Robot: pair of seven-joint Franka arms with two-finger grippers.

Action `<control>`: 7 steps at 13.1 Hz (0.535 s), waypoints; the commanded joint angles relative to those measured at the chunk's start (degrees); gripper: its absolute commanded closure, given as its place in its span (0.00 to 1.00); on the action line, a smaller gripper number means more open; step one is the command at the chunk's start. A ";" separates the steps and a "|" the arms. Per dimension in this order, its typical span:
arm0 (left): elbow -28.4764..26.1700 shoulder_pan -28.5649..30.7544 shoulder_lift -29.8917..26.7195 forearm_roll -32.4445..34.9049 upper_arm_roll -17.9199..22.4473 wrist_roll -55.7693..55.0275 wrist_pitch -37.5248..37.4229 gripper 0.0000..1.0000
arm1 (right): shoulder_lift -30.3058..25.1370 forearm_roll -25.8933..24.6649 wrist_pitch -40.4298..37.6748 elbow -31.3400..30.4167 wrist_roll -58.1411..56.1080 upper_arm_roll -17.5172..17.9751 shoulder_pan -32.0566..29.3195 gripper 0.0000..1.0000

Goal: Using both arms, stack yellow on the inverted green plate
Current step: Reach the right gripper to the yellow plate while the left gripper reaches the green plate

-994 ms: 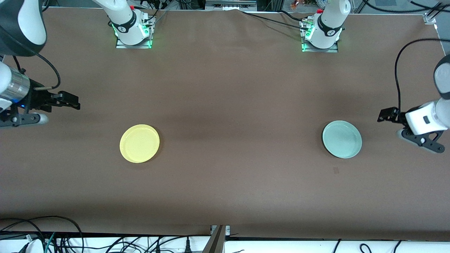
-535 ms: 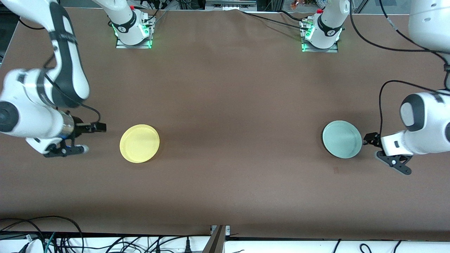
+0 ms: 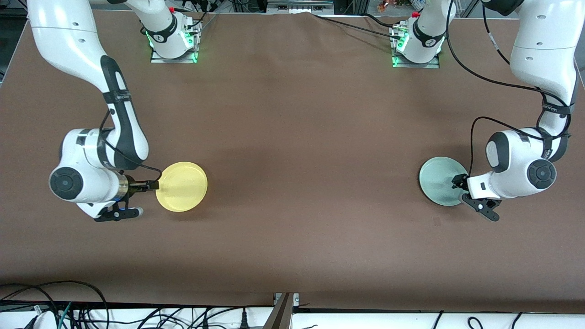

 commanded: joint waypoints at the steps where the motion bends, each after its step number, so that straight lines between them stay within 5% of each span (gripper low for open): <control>1: -0.10 0.11 0.24 0.87 -0.05 3.70 0.70 0.51 | 1.29 1.10 1.88 -0.04 -0.10 -0.10 0.53 0.00; 2: -0.10 0.20 0.59 0.87 -0.05 3.71 0.70 0.73 | 1.99 1.10 2.07 0.04 -0.01 -0.10 0.53 0.00; 4: -0.01 0.20 0.59 0.87 -0.05 3.71 0.70 1.00 | 2.96 1.10 3.12 -0.05 -0.10 -0.10 0.53 0.02; 7: 0.07 0.11 -0.11 0.96 -0.05 4.32 0.52 1.00 | 3.49 1.10 3.91 -0.39 -0.10 -0.10 0.53 0.24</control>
